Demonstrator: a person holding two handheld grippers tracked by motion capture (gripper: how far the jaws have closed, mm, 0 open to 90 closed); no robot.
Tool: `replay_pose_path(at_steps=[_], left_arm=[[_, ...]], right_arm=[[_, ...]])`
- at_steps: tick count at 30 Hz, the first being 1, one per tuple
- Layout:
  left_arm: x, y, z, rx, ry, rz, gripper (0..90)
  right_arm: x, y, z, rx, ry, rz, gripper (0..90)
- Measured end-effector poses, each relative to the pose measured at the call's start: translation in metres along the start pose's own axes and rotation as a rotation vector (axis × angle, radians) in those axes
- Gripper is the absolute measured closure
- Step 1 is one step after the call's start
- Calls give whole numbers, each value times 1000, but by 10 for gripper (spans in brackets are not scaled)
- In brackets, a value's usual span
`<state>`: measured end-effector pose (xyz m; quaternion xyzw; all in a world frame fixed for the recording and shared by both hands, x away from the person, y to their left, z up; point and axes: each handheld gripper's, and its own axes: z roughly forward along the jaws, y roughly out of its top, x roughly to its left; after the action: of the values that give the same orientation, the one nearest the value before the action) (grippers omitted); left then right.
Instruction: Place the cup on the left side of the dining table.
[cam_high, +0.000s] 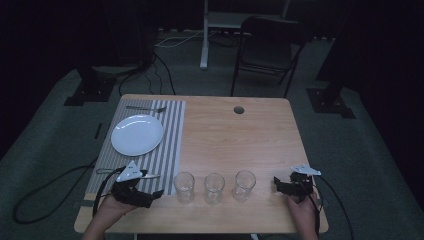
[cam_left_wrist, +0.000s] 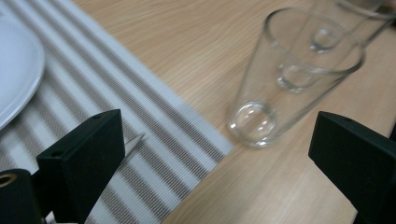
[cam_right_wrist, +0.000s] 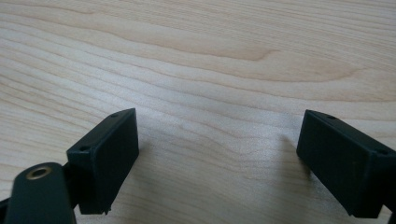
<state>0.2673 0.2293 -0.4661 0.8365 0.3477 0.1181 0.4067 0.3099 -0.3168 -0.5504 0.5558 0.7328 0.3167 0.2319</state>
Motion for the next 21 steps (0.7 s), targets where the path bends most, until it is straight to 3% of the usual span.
replay_pose_path(at_steps=[5, 10, 14, 21], left_arm=[[-7, 17, 3, -20, -58, 37, 41], [-11, 25, 6, -26, -79, 55, 41], [-21, 39, 16, -25, -100, 97, 42], [-26, 50, 27, -22, -134, 110, 42]], right_arm=[[0, 0, 0, 0, 0, 0, 124], [0, 0, 0, 0, 0, 0, 124], [0, 0, 0, 0, 0, 0, 124], [0, 0, 0, 1, 0, -1, 124]])
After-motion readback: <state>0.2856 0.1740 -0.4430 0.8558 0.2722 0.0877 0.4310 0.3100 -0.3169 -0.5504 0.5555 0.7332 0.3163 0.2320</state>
